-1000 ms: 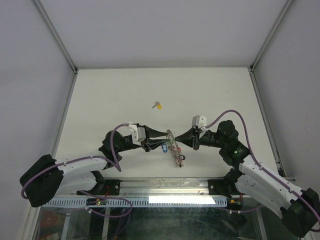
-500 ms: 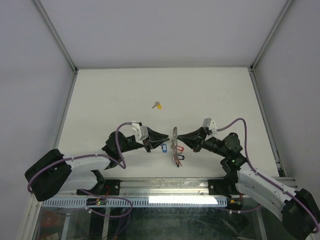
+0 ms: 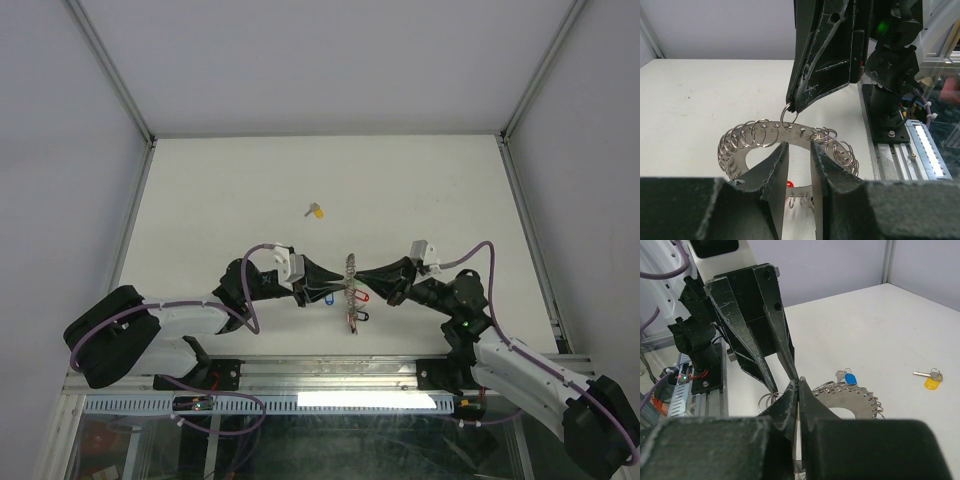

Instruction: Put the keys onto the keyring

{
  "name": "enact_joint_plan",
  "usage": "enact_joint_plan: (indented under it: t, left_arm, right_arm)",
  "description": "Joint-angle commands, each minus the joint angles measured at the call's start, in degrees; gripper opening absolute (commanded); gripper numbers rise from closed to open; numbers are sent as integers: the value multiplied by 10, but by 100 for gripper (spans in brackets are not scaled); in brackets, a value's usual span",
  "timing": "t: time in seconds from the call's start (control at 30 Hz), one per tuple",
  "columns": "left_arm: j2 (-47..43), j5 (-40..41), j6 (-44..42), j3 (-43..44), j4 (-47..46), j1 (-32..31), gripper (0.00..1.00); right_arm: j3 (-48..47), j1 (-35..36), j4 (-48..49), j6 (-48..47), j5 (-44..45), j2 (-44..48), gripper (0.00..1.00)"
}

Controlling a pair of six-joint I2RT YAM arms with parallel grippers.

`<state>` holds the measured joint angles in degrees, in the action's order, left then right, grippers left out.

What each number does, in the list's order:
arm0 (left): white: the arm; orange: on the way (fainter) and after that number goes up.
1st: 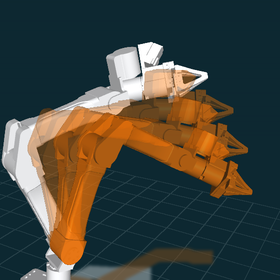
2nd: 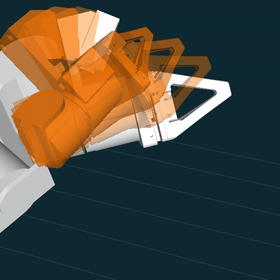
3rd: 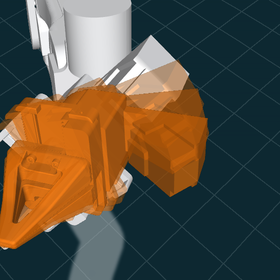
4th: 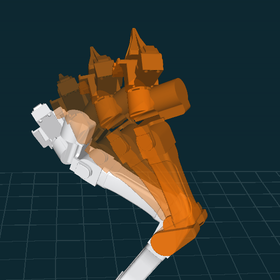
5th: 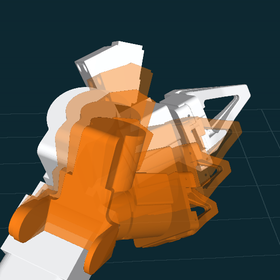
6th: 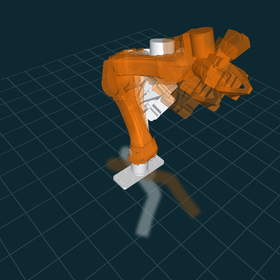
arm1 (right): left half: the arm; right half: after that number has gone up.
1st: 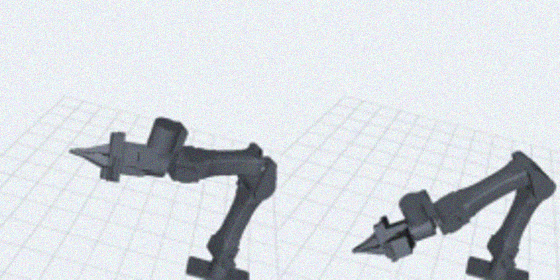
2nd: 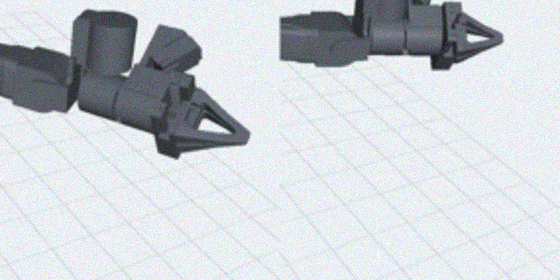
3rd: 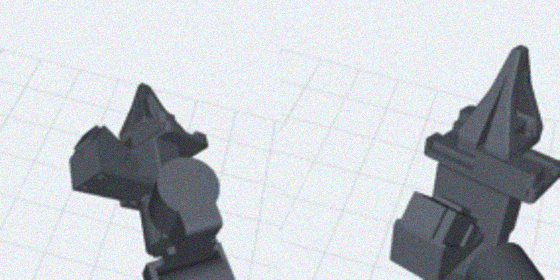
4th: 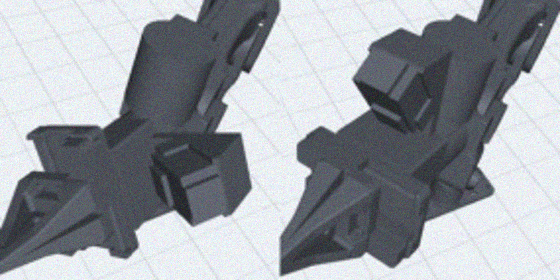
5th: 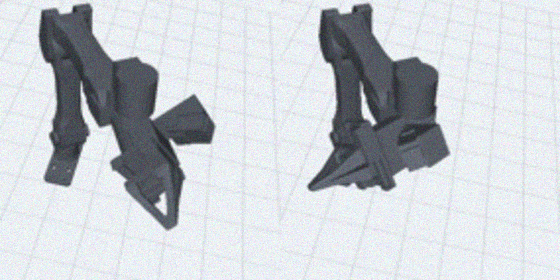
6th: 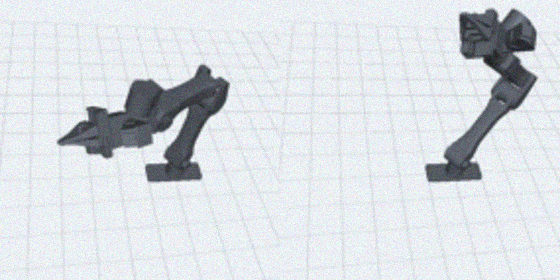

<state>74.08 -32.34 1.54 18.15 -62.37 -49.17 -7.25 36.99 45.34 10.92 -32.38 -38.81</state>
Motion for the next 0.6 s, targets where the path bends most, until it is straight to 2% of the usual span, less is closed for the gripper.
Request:
enact_joint_plan:
  t: [0.0, 0.17, 0.57]
  left_arm:
    - [-12, -37, -26, 19, -43, -4, 22]
    - [-17, -42, -26, 21, -43, -4, 20]
    - [-2, -43, -17, 37, -39, -4, 26]
  right_arm:
    - [-8, -3, 64, -15, -24, -2, 0]
    - [-14, -2, 63, -20, -50, -11, 0]
    - [-26, -2, 64, -23, -83, -26, 0]
